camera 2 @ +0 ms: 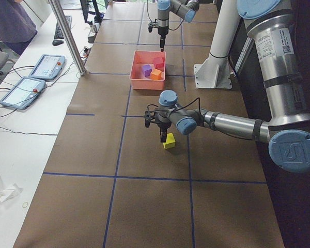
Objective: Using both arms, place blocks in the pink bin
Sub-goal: 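Carry the red block into the bin while the left gripper reaches for the yellow block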
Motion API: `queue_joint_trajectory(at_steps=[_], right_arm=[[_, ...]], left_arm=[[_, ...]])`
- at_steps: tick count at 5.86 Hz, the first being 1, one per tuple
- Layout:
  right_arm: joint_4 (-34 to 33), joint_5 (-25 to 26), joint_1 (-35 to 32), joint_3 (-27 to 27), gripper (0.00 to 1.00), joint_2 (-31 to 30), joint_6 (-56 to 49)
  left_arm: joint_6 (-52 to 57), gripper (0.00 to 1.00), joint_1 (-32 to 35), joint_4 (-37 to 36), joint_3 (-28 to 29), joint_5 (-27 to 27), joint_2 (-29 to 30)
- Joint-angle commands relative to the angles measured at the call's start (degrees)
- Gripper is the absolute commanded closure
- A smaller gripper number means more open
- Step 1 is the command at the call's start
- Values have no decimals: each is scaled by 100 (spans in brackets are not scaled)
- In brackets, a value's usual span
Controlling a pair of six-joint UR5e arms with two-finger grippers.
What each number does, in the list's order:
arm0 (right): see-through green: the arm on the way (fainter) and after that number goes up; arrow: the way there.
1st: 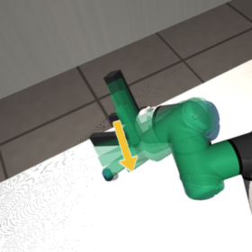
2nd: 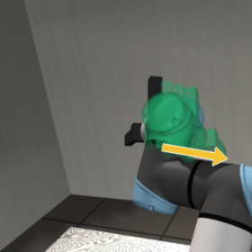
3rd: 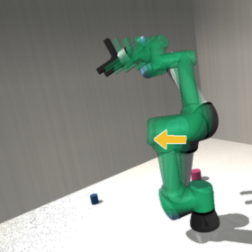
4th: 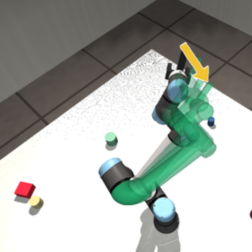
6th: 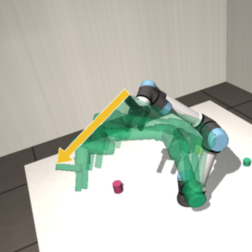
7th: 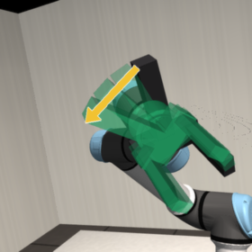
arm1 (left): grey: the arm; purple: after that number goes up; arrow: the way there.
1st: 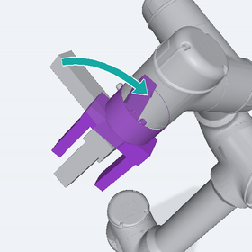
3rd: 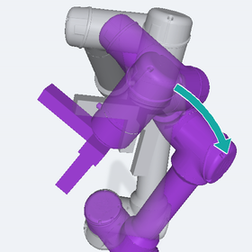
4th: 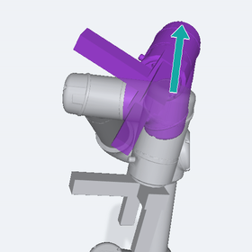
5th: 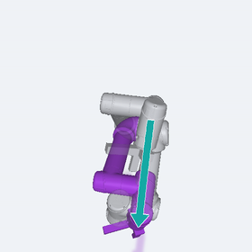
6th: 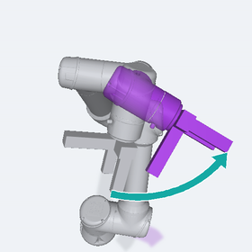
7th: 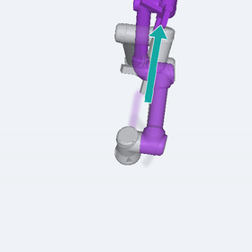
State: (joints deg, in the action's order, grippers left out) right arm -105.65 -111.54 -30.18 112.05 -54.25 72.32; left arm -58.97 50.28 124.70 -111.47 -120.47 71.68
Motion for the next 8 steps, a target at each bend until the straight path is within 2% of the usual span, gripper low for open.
queue_joint_trajectory(at_steps=[1,3,7,8], right_arm=[[1,9,-6,36,0,-68,-52],[9,18,-14,133,0,-182,-61],[1,88,-14,168,0,-253,-61],[1,105,-14,168,0,-253,-61]], left_arm=[[-395,0,-209,81,3,-29,-128],[-527,0,-535,81,82,-29,-75],[-493,0,-851,168,1003,-3,468],[-467,4,-888,168,1022,6,479]])
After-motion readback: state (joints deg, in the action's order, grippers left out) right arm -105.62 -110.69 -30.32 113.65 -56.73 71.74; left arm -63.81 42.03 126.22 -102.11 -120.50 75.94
